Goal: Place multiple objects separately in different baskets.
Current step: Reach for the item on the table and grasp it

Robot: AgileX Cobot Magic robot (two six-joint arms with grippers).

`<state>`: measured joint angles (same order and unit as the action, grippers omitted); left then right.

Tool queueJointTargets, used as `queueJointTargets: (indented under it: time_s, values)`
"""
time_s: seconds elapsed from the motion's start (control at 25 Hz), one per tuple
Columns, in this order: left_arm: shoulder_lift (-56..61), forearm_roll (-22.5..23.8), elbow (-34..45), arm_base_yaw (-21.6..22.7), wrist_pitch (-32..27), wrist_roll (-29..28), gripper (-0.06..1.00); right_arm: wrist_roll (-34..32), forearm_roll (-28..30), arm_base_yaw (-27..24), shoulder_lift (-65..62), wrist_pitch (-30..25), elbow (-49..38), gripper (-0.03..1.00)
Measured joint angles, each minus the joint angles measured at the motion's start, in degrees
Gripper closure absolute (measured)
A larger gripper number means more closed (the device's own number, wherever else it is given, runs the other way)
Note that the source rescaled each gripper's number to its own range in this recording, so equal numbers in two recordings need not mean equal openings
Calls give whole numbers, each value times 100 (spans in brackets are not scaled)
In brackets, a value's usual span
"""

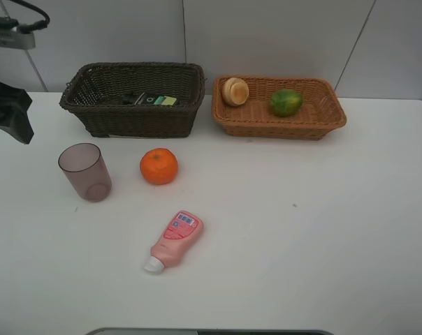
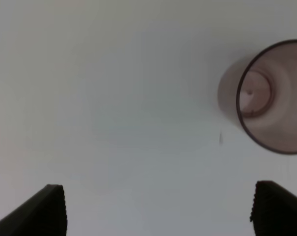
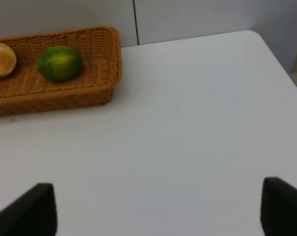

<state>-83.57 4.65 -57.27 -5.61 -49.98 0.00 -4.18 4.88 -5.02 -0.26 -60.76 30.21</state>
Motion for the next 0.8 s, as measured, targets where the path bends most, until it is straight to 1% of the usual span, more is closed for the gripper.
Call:
queueJointTargets:
  time_s: [0.12, 0.28, 0.64, 0.8]
  values:
    - [-509, 20, -166, -244, 204, 0, -2, 0, 0, 0, 0, 0, 0, 22]
    - [-1005, 20, -185, -475, 378, 0, -2, 0, 0, 0, -2, 0, 0, 22]
    - [-1500, 22, -185, -511, 992, 0, -2, 0, 0, 0, -7, 0, 0, 22]
    - [-1735, -74, -178, -511, 1233, 0, -2, 0, 0, 0, -13, 0, 0, 22]
